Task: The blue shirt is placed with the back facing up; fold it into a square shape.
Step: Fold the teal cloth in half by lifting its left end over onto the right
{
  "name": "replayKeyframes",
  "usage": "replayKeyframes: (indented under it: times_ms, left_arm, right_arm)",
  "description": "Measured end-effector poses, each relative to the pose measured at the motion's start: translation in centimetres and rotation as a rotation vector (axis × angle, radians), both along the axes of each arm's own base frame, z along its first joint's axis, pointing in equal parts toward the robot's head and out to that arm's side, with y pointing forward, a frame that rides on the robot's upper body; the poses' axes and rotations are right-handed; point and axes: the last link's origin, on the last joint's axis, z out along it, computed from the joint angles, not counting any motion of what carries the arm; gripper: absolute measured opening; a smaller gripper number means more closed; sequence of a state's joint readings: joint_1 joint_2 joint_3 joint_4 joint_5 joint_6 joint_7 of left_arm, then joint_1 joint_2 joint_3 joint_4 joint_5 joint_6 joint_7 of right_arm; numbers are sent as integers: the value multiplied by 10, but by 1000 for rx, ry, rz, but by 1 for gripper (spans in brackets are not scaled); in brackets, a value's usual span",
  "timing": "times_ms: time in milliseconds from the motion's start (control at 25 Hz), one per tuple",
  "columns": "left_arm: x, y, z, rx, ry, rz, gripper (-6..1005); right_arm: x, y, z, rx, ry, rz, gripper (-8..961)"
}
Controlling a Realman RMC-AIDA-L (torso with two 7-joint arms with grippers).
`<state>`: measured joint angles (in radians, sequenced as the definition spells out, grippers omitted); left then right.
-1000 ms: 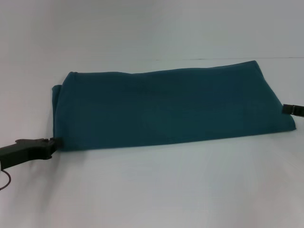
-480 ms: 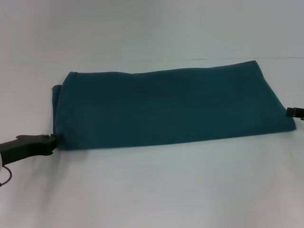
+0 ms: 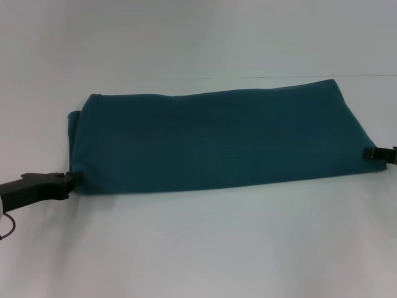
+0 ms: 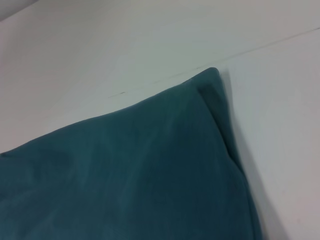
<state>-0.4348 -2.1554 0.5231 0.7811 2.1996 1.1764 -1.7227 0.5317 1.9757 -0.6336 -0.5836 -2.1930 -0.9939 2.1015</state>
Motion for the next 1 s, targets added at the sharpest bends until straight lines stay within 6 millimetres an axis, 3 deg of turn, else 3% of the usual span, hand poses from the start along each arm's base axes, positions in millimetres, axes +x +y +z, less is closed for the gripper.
replayKeyframes:
  times_ms: [400, 600, 1000]
  left_arm:
    - [-1, 1, 0, 3, 3, 4, 75]
    - [0, 1, 0, 3, 4, 3, 86]
    - [0, 1, 0, 2, 4, 0, 106]
  right_arm:
    - [-6, 4, -7, -1, 0, 12, 585]
    - [-4, 1, -9, -3, 2, 15, 373]
    - [2, -9, -8, -11, 11, 14, 161]
